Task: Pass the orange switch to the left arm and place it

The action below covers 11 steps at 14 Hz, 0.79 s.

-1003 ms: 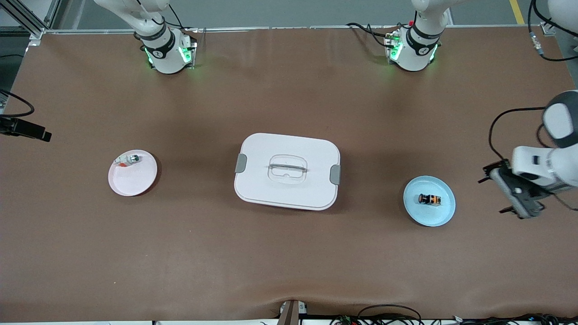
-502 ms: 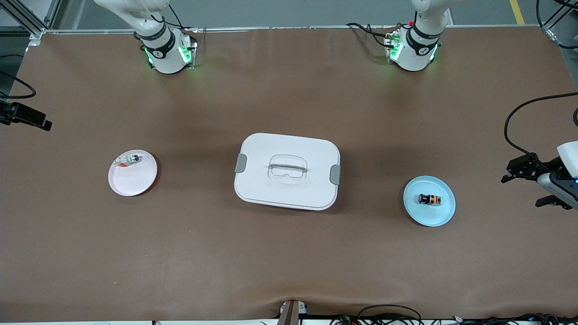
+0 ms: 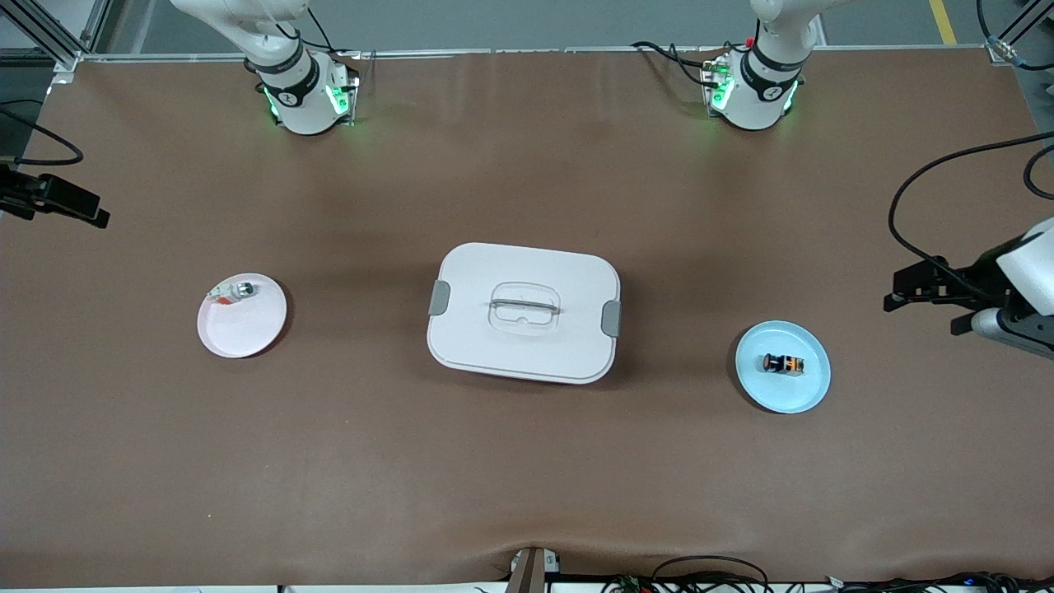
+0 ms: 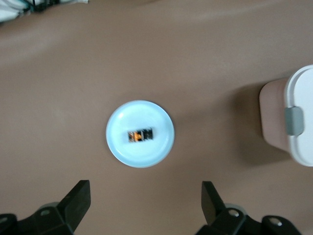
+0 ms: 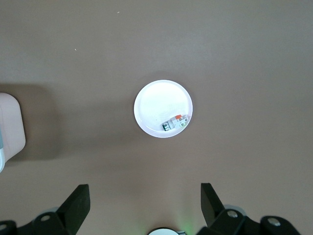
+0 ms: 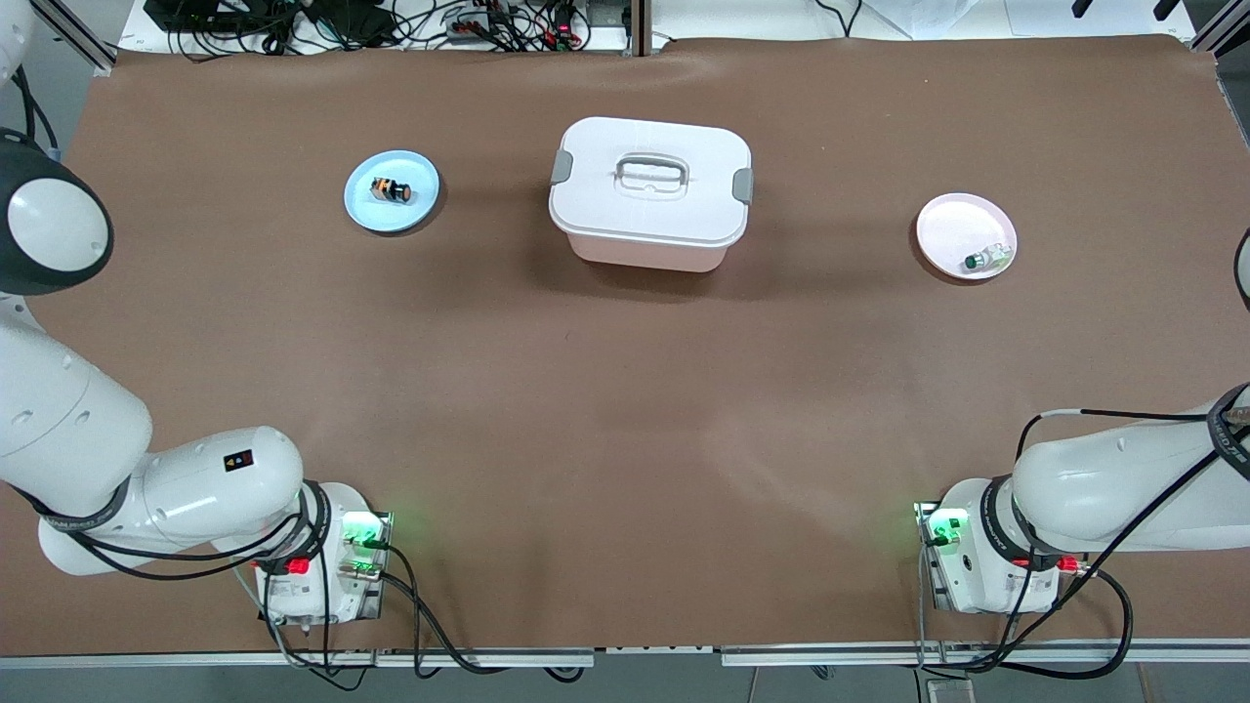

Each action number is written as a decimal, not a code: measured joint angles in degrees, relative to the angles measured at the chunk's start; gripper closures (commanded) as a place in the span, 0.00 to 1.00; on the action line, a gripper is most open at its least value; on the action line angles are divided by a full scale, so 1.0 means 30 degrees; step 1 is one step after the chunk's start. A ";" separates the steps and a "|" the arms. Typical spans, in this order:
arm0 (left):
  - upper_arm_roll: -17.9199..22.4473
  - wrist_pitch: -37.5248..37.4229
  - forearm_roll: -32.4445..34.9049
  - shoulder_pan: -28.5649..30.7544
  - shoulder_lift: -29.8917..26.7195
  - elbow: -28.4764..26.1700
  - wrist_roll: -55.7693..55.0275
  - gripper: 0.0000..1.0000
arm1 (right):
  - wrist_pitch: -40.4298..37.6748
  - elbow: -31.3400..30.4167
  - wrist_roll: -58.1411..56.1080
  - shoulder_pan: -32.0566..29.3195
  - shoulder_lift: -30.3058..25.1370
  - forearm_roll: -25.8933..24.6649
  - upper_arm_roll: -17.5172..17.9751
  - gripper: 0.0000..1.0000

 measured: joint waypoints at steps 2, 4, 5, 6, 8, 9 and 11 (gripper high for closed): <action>0.0855 -0.1162 0.0733 -0.1808 -0.0512 -0.0016 -0.2143 0.00 | 0.0002 -0.0043 0.0026 -0.0090 -0.0036 0.0347 -0.0113 0.00; 0.2393 -0.2427 0.0923 -0.3842 -0.1209 -0.0078 -0.3827 0.00 | 0.0114 -0.0173 0.0028 -0.0292 -0.0155 0.0600 -0.0269 0.00; 0.3141 -0.2973 0.0933 -0.4590 -0.1612 -0.0160 -0.4363 0.00 | 0.0327 -0.0378 0.0028 -0.0348 -0.0313 0.0633 -0.0300 0.00; 0.3688 -0.3388 0.0934 -0.5085 -0.2048 -0.0322 -0.4791 0.00 | 0.0702 -0.0826 0.0028 -0.0370 -0.0612 0.0651 -0.0305 0.00; 0.4428 -0.3680 0.0934 -0.5734 -0.2892 -0.0755 -0.5608 0.00 | 0.1655 -0.2000 0.0028 -0.0372 -0.1399 0.0665 -0.0301 0.00; 0.4769 -0.3702 0.0934 -0.5953 -0.3277 -0.0975 -0.5768 0.00 | 0.1891 -0.2477 0.0028 -0.0372 -0.1753 0.0665 -0.0301 0.00; 0.5489 -0.3825 0.0936 -0.6036 -0.4007 -0.1453 -0.5824 0.00 | 0.2001 -0.2950 0.0028 -0.0373 -0.2177 0.0668 -0.0300 0.00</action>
